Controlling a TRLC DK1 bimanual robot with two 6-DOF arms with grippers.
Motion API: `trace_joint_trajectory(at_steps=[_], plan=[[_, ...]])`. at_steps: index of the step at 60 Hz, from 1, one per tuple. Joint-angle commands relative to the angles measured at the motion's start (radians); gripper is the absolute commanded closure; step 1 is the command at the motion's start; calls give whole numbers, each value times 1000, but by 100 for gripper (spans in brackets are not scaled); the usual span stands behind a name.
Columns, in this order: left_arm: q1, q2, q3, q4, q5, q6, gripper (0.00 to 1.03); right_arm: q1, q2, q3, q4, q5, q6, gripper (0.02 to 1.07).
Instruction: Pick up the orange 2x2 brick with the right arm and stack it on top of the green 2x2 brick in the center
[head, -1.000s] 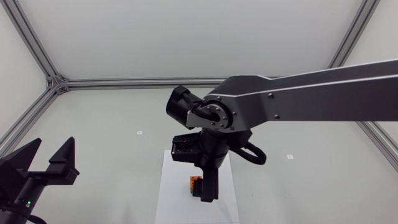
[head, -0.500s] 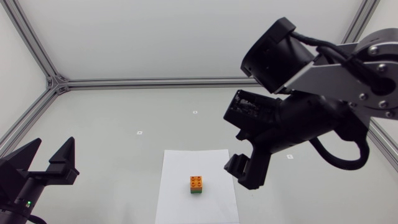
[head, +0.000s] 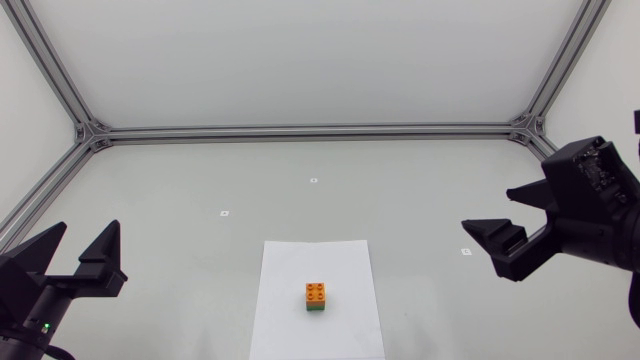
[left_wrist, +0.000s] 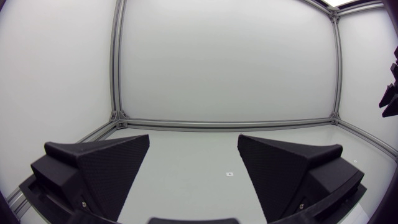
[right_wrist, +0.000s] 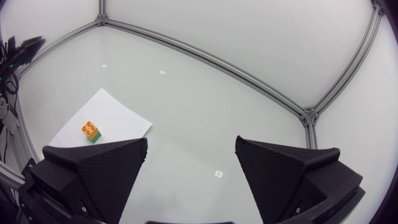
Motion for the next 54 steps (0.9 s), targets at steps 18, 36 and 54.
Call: trace_joint_trajectory(at_steps=[18, 36, 54], plan=[[3, -8, -41, -14, 4, 13, 4, -138, -312, -234, 202, 89, -104, 7], [3, -8, -41, -15, 4, 13, 4, -212, -442, -410, 374, 42, 25, 7], [3, -8, -41, -15, 4, 13, 4, -283, -569, -580, 541, -3, 151, 7]])
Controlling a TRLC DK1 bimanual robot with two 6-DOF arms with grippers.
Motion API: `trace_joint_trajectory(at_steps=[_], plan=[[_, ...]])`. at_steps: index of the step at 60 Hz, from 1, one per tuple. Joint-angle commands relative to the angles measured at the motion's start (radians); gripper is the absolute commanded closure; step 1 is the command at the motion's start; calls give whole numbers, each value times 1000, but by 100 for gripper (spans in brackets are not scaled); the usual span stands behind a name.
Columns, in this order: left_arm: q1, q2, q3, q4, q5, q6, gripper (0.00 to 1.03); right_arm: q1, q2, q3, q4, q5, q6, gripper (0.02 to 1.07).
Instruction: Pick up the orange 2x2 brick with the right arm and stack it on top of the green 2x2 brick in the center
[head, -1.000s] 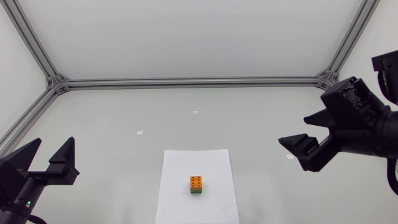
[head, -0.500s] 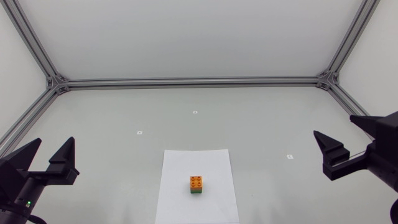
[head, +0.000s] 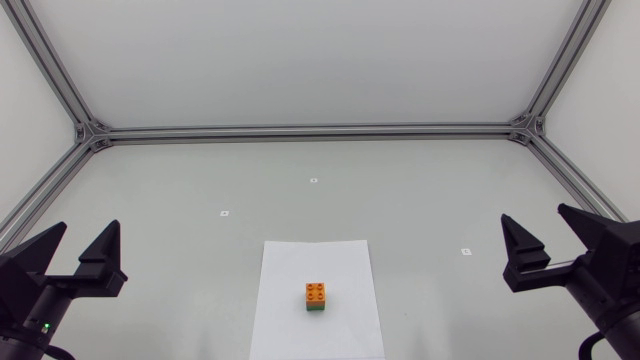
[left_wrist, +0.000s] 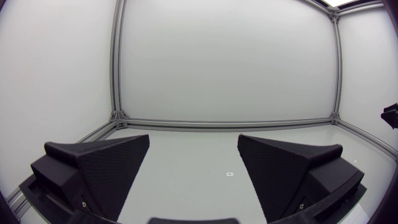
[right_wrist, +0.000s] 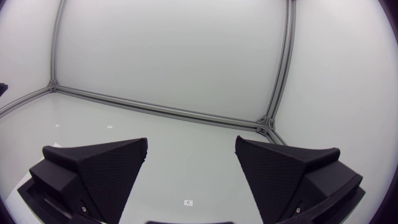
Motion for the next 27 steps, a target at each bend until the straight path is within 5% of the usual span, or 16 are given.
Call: trace_joint_trajectory(at_steps=[1, 27], plan=[[3, -8, -41, -13, 4, 13, 4, -22, -35, -58, 43, -15, 60, 7], [1, -8, -41, -15, 4, 13, 4, -71, -121, -174, 157, -46, 146, 7]])
